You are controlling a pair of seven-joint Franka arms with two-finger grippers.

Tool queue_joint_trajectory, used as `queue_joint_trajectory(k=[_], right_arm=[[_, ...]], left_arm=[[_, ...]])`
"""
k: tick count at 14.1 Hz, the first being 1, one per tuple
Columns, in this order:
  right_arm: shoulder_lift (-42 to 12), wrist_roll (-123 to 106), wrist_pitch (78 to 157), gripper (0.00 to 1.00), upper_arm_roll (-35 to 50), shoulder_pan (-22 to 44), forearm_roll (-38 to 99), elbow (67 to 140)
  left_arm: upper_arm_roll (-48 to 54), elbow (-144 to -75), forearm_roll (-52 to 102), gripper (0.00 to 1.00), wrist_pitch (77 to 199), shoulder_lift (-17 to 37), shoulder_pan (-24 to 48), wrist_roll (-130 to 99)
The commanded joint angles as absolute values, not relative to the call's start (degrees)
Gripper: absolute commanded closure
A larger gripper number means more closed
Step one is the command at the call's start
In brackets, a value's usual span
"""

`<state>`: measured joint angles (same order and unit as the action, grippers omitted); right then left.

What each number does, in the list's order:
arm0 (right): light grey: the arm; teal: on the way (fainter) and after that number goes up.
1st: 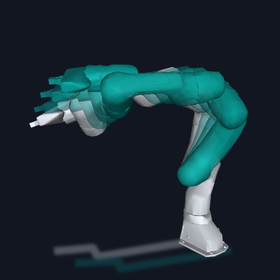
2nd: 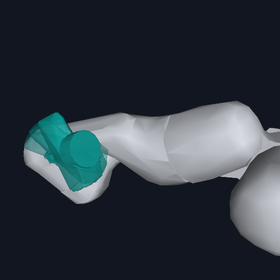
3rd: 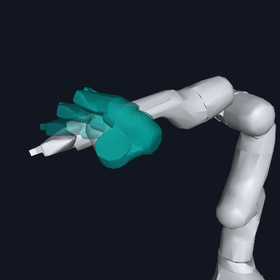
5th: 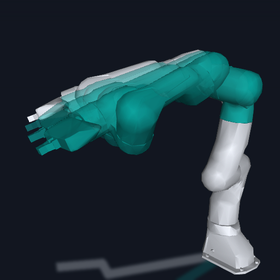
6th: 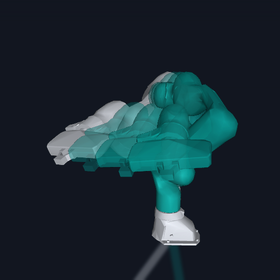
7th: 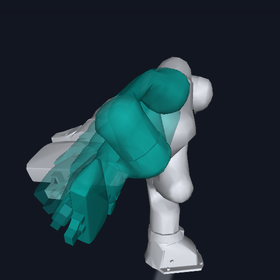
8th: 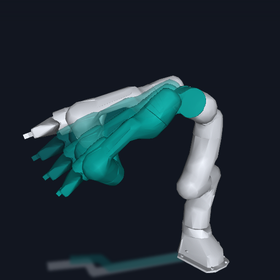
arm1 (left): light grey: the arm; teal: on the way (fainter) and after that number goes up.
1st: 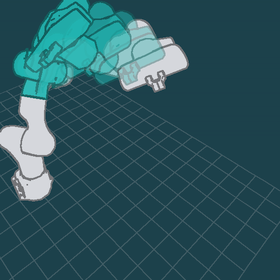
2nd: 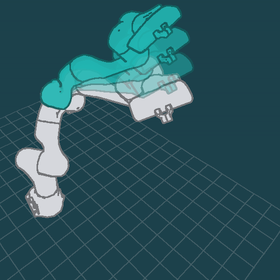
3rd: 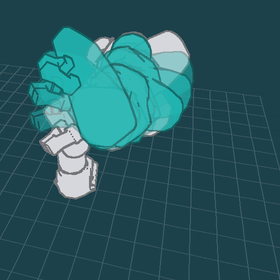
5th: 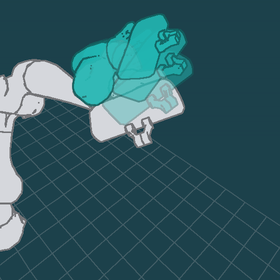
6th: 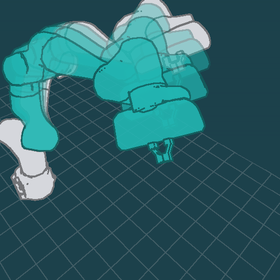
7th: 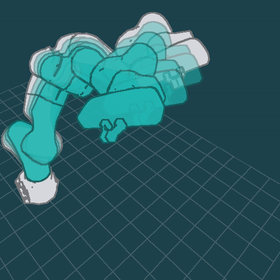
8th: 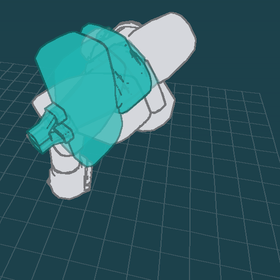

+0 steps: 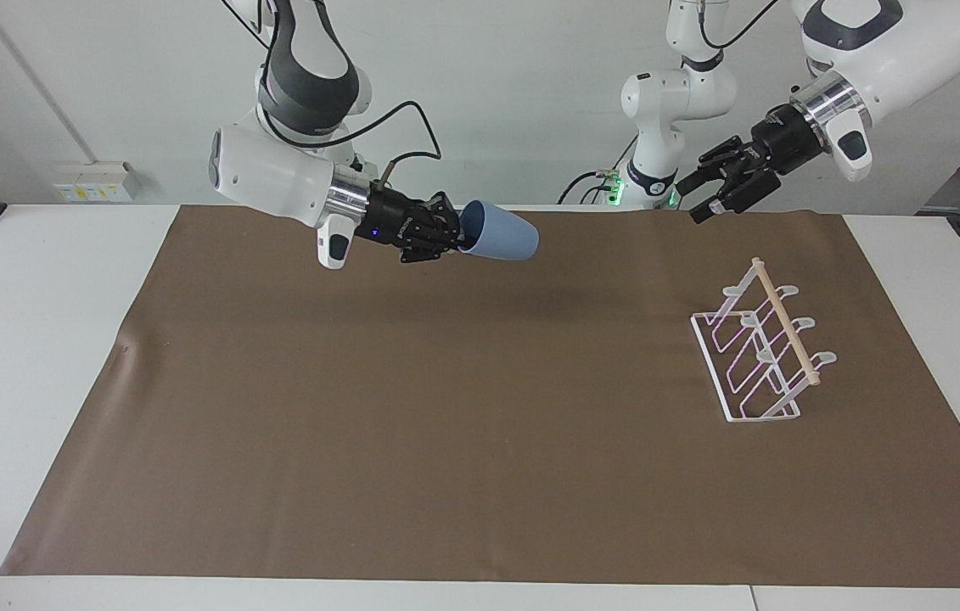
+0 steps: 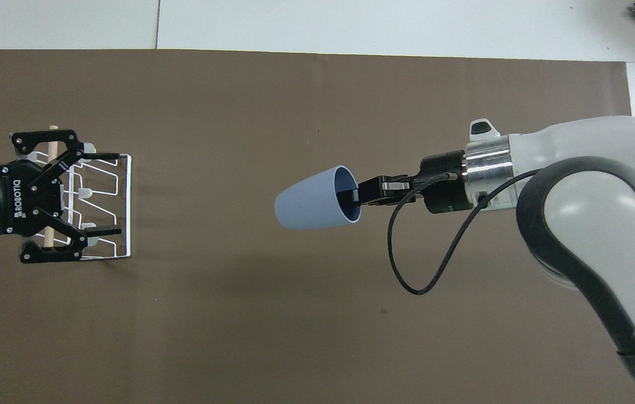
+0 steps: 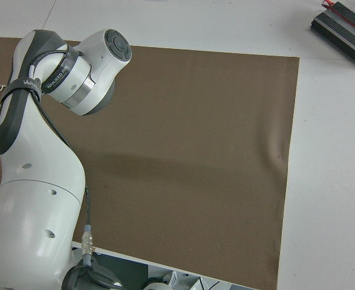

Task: Hang cup on cup holder
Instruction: 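Lift the cup with the right gripper while the left gripper approaches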

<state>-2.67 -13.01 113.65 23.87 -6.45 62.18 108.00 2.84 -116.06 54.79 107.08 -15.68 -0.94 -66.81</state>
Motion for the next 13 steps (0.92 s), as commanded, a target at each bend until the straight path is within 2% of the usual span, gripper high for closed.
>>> queue_joint_trajectory(k=[1,3,9,13], right_arm=[[-1.8,-9.6,121.3,1.0,29.8,-7.5,65.6,108.6],[-1.8,-7.1,127.4,1.0,33.7,-7.4,65.6,109.1],[-1.9,-0.9,138.8,1.0,43.0,-7.2,65.6,110.2],[-1.9,0.4,140.6,1.0,44.3,-7.1,65.6,110.7]], left_arm=[[3.3,-123.0,57.7,0.0,111.0,-20.4,-0.2,-71.3],[3.3,-123.4,57.7,0.0,111.0,-20.4,1.0,-74.9],[5.4,-124.4,57.5,0.0,110.9,-21.1,2.8,-83.6],[6.0,-126.0,56.9,0.0,114.3,-21.6,2.8,-87.8]])
